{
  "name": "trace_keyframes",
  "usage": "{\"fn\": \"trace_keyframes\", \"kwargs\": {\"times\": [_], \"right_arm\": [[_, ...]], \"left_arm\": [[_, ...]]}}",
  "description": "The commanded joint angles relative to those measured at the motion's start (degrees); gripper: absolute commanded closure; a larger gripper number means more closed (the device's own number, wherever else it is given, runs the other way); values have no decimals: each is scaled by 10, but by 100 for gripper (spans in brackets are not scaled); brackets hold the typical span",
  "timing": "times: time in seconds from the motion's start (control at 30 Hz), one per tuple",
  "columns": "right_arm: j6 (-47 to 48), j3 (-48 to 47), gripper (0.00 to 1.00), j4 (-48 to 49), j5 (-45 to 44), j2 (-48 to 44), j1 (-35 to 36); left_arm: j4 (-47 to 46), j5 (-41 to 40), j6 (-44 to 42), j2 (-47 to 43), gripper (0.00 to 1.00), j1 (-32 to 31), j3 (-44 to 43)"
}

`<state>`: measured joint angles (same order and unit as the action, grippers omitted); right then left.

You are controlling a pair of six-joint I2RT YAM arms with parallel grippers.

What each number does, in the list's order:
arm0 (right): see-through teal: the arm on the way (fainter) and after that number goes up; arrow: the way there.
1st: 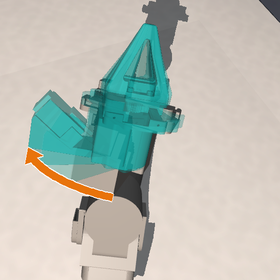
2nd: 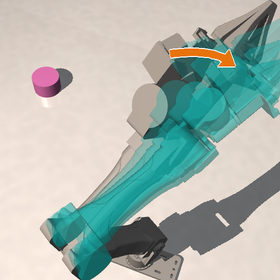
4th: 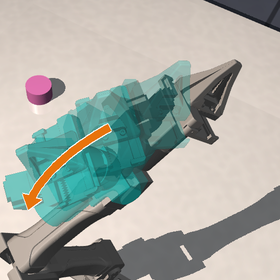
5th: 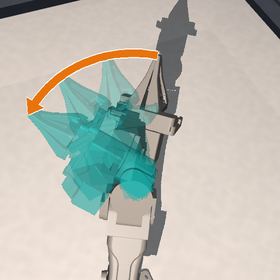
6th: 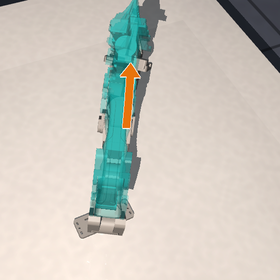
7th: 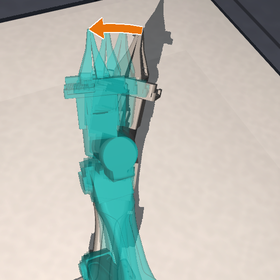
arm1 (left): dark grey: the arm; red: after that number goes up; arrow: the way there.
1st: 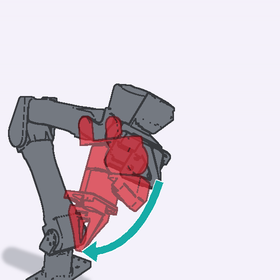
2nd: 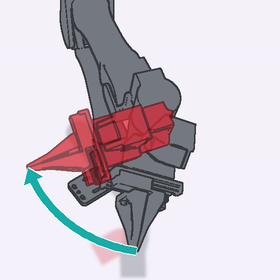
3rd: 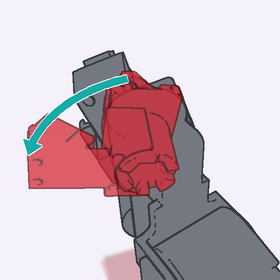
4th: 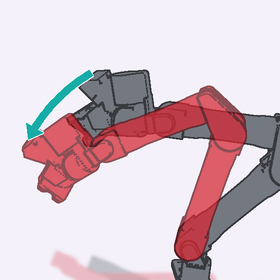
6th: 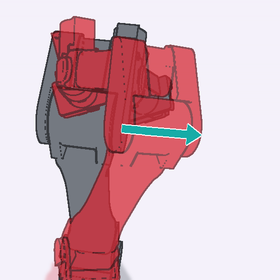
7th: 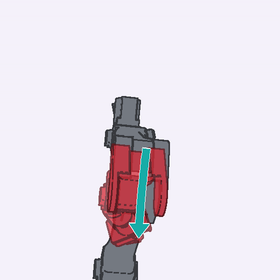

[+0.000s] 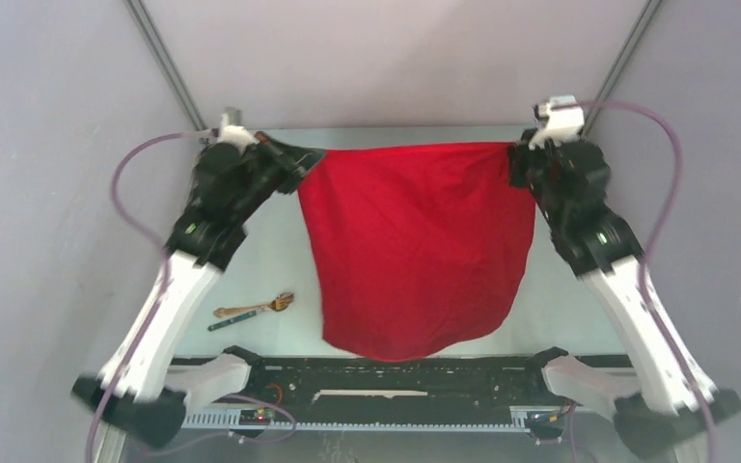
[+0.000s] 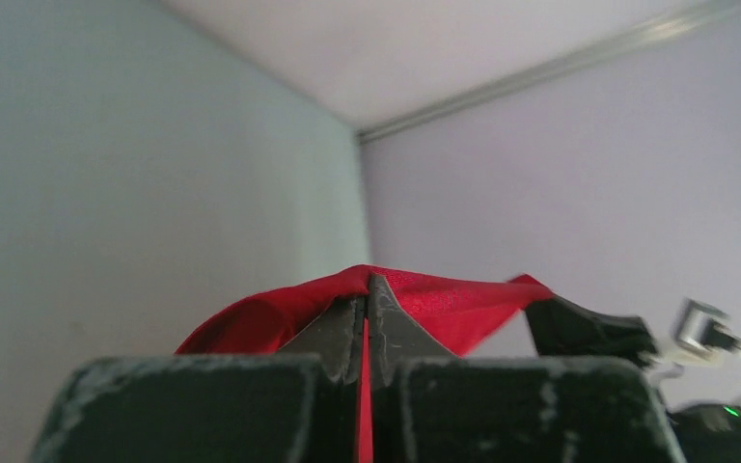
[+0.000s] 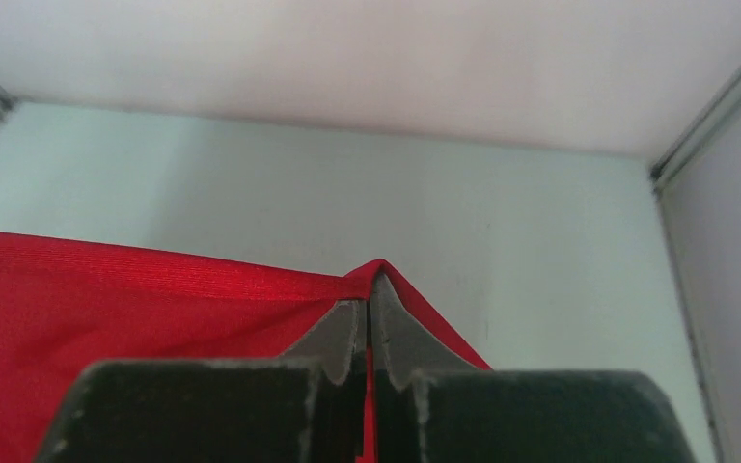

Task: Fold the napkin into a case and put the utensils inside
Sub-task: Flatten out the crumpled napkin at the center of the board.

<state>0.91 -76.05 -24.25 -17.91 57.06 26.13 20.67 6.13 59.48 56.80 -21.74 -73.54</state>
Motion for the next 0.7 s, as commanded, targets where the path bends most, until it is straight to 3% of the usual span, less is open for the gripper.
{"fn": "trace_keyframes", "kwargs": {"times": [0.0, 0.13, 0.23, 0.27, 0.33, 0.4, 0.43, 0.5, 0.57, 0.67], "right_arm": [[-25, 3, 100, 45, 198, 164, -137], [27, -84, 100, 75, 225, 403, -167], [32, -256, 98, 54, 194, 592, -179], [30, -333, 90, 19, 145, 657, -179], [29, -498, 63, -50, 49, 777, -179], [19, -696, 51, -181, -21, 885, -178], [13, -757, 44, -236, -40, 912, -179], [8, -734, 28, -269, -58, 883, -178], [-4, -586, 25, -224, -81, 783, -176], [-69, -359, 21, -169, -33, 634, -176]], "left_arm": [[-38, -112, -3, 139, 100, 57, 29], [-67, -99, -16, 350, 100, 102, -29], [-44, -32, -47, 533, 100, 129, -160], [-34, -27, -65, 584, 98, 133, -208], [0, -31, -99, 660, 83, 138, -294], [21, -57, -133, 685, 53, 140, -338], [25, -52, -144, 678, 45, 142, -340], [25, -56, -167, 641, 32, 142, -311], [24, -74, -187, 581, 26, 137, -264], [-5, -67, -189, 486, 19, 130, -169]]}}
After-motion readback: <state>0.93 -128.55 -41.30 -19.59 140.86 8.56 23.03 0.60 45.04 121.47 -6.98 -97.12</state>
